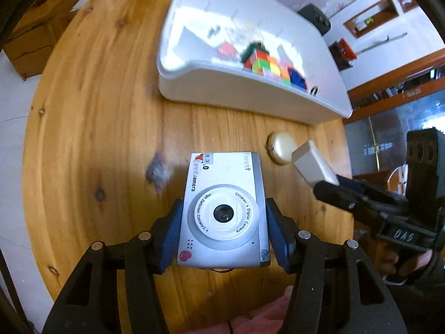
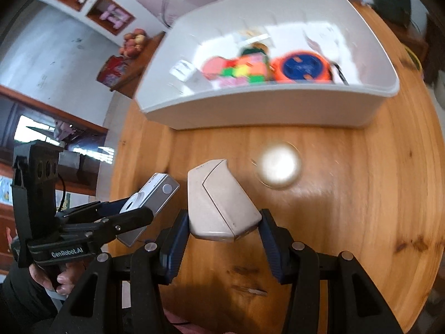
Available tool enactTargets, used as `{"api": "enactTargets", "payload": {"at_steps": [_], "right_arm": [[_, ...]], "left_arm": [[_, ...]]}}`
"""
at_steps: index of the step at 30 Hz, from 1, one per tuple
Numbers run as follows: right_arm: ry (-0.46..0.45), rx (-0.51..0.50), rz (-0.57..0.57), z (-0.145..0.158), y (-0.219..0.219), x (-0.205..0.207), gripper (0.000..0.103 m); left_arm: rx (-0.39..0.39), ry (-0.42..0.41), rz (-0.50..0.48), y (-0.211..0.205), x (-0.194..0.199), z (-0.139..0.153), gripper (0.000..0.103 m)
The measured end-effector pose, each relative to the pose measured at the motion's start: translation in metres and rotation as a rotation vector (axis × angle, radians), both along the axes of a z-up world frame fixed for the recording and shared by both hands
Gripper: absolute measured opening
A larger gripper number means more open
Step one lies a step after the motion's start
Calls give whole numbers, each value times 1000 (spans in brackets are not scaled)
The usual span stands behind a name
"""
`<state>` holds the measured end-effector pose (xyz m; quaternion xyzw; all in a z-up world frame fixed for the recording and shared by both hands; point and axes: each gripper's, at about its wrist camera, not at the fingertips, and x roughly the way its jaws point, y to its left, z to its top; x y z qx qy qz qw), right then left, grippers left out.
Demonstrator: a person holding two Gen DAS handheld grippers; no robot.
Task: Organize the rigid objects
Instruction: 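Lift the lens gadget with the left tool while the right tool carries the beige block toward the bin, then open the left tool to drop the gadget while the right tool releases the beige block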
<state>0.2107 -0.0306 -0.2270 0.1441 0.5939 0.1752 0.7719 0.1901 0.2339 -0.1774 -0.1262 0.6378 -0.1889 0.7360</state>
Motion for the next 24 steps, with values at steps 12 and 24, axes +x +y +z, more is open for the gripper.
{"api": "enactTargets", "payload": {"at_steps": [12, 24], "right_arm": [[-225, -3, 42, 34, 38, 5, 50], [-367, -65, 85, 46, 71, 31, 50]], "left_arm": [[-79, -128, 85, 7, 61, 46, 60], [-145, -181, 122, 2, 129, 50, 60]]}}
